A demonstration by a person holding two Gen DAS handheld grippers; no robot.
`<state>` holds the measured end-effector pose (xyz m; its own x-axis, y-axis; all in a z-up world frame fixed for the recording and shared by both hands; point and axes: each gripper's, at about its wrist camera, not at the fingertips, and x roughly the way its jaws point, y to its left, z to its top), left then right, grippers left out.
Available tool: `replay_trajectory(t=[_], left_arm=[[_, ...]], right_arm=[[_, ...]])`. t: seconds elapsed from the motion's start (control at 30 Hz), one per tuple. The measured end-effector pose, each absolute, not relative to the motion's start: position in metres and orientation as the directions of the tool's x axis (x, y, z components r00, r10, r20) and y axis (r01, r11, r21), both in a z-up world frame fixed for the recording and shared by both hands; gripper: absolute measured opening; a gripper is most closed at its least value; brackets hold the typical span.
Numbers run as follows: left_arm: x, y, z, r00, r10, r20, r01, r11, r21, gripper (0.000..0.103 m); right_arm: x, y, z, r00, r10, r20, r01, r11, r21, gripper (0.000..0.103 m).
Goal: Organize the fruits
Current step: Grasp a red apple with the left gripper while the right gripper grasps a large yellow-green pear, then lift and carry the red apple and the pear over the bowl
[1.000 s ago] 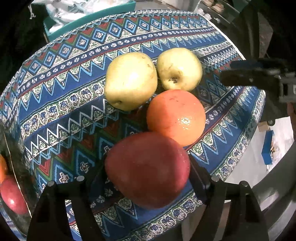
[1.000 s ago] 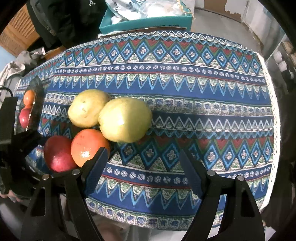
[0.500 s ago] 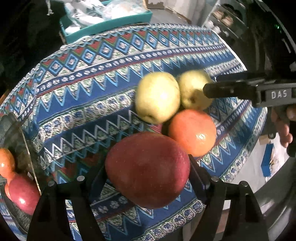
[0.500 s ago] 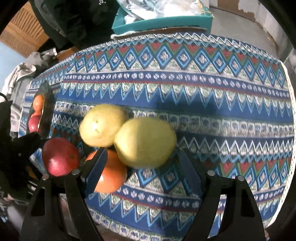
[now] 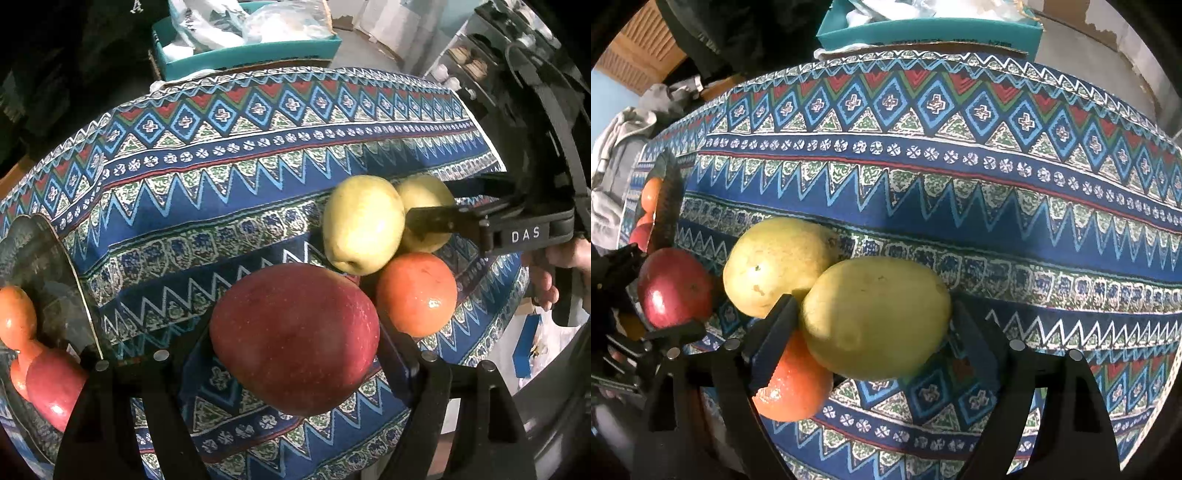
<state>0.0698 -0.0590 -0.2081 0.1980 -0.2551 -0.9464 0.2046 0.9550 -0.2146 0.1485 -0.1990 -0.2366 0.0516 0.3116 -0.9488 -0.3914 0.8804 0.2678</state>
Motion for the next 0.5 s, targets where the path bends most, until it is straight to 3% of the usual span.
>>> replay_trajectory(t=[0.5], left_arm=[[0.0772, -0.0605, -0.2104, 0.188, -0.262, -0.947, 0.198, 0.954, -0.224, 0.081]], right_arm=[[0.1537, -0.1997, -0.2415, 0.042, 0.35, -0.936, -0.395, 0.866, 0.306, 0.085]])
